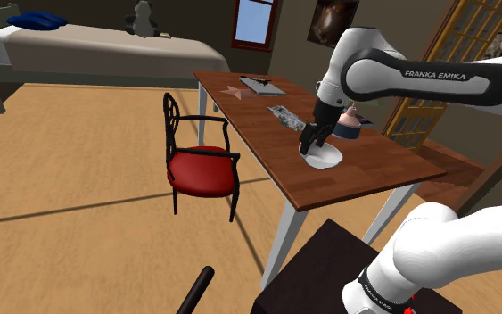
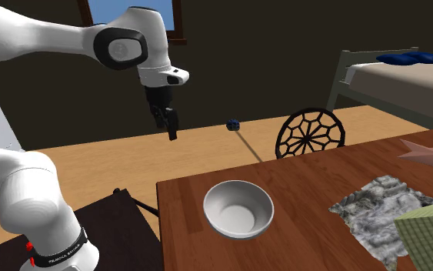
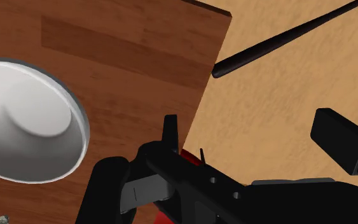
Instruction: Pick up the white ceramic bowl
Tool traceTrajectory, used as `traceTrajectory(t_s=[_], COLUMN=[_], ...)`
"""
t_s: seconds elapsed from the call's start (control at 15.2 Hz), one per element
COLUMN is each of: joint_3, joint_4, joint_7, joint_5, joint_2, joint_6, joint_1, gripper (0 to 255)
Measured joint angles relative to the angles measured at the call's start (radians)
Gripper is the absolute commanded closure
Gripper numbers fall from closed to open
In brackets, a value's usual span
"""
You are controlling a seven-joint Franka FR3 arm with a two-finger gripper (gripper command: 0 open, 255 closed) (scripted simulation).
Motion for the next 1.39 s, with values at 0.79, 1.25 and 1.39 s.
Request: traceTrajectory(t_s=[0.79,1.25,1.39], joint_3=[-0.158,-0.212,-0.213], joint_4=[0.021,0.036,0.020], joint_7=[-0.158,-0.206,-0.203], joint_5=[-0.137,-0.165,-0.166], joint_2=[0.257,0.372,0.384], joint_6=[0.262,0.376,0.405], joint_1=[-0.104,-0.132,-0.133], gripper=[0,0,0])
